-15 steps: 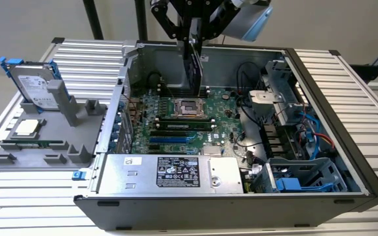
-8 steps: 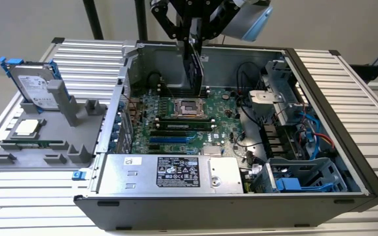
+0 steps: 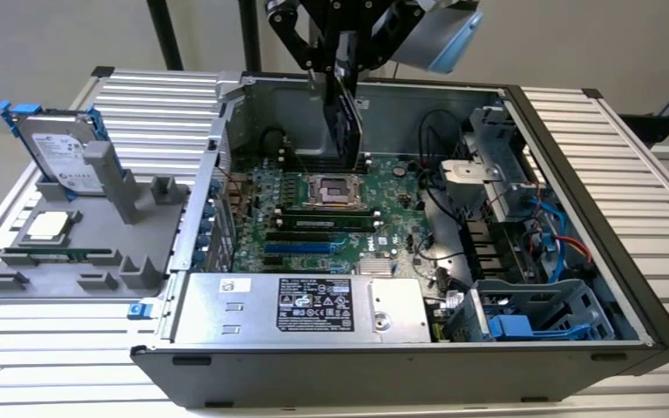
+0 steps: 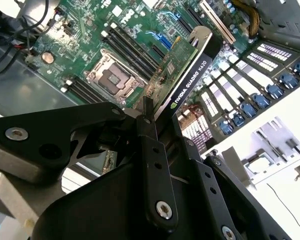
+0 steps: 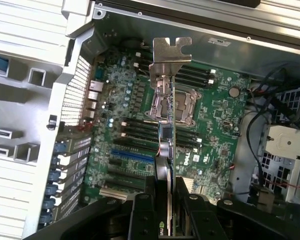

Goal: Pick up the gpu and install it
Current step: 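Insert the gpu into the slot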

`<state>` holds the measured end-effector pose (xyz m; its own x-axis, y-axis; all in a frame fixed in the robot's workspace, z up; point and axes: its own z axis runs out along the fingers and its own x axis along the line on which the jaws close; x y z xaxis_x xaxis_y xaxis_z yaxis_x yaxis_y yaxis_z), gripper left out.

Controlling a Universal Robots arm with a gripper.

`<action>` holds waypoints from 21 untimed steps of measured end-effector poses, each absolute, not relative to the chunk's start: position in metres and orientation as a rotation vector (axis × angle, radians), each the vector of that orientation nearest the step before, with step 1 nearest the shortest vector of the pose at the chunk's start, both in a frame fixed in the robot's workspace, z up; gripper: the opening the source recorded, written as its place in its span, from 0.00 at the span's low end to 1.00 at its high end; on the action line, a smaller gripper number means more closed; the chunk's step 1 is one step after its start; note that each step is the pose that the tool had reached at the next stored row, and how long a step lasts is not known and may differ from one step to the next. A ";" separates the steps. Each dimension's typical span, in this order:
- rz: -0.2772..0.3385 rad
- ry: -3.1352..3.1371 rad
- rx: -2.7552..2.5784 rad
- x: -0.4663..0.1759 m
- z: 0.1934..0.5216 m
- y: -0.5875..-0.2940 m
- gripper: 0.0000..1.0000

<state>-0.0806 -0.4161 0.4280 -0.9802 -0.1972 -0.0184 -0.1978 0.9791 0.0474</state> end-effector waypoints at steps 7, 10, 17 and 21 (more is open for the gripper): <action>0.077 3.108 -0.353 -0.081 0.428 -0.416 0.00; 0.077 3.106 -0.371 -0.081 0.428 -0.416 0.00; 0.078 3.101 -0.414 -0.081 0.428 -0.416 0.00; 0.078 3.098 -0.439 -0.081 0.428 -0.416 0.00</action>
